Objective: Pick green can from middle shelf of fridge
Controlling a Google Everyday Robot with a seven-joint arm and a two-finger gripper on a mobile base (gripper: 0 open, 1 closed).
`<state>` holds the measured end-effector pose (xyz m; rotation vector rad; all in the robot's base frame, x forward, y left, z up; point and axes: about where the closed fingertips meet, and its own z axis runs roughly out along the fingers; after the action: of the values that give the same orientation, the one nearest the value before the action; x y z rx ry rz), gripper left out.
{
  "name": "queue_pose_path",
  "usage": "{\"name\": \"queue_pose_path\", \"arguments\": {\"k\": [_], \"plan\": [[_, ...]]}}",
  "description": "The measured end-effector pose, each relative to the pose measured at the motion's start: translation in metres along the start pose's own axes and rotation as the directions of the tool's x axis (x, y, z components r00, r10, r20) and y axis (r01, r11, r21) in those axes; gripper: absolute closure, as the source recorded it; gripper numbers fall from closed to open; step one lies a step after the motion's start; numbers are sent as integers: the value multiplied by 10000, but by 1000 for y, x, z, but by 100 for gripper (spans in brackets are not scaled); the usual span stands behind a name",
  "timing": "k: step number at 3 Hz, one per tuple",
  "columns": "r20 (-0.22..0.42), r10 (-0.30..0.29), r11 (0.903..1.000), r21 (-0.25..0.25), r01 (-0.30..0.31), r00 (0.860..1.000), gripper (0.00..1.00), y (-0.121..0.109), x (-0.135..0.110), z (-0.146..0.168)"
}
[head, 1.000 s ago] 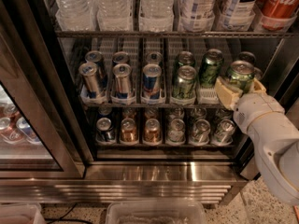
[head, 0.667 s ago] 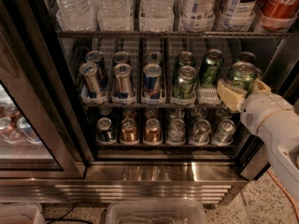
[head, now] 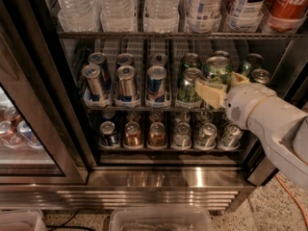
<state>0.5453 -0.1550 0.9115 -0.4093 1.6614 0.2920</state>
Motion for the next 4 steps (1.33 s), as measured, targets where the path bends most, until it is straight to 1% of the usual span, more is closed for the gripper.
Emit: {"name": "queue_pose_path", "arguments": {"k": [1, 2, 3, 4], "plan": [[0, 0, 10000, 0, 0, 10000, 100, 0, 0, 0], [74, -144, 9970, -759, 149, 9999, 100, 16, 0, -2], [-12, -541, 9790, -1971, 528, 9985, 100, 42, 7, -26], [130, -866, 9381, -3356, 859, 9962, 100, 85, 13, -57]]}}
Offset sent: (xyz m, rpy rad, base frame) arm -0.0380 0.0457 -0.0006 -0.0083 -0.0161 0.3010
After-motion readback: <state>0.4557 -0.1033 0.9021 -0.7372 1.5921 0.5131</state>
